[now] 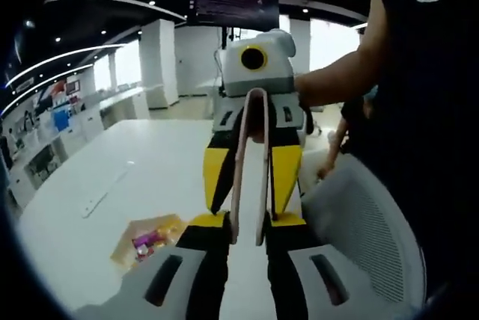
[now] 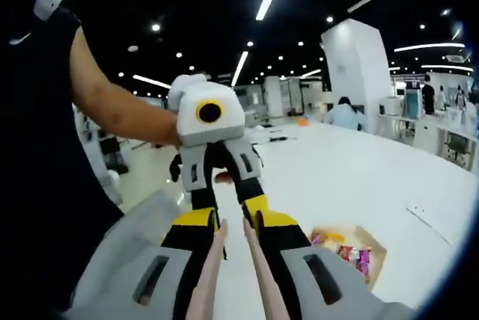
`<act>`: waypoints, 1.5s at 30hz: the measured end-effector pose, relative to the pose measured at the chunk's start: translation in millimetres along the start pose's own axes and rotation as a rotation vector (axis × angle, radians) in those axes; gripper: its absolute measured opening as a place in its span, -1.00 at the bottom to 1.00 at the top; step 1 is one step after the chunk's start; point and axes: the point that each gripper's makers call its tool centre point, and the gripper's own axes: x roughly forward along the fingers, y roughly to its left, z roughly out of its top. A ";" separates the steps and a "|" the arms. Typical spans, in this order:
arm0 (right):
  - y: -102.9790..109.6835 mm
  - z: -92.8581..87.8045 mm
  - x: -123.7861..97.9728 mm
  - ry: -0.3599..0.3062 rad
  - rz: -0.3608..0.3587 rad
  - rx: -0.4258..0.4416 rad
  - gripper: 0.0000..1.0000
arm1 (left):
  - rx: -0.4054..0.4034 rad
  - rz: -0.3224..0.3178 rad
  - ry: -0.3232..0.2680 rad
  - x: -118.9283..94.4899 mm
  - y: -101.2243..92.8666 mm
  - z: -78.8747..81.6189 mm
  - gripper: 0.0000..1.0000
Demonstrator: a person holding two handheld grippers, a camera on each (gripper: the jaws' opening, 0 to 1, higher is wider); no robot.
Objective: Place the target food into the container with the food tongs after gripping and lifting it, then release it inside without dropping or visibly crushing the food.
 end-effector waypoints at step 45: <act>-32.0 -87.5 -89.6 0.057 -0.352 0.152 0.10 | 0.142 0.153 0.207 29.7 8.8 -137.2 -0.93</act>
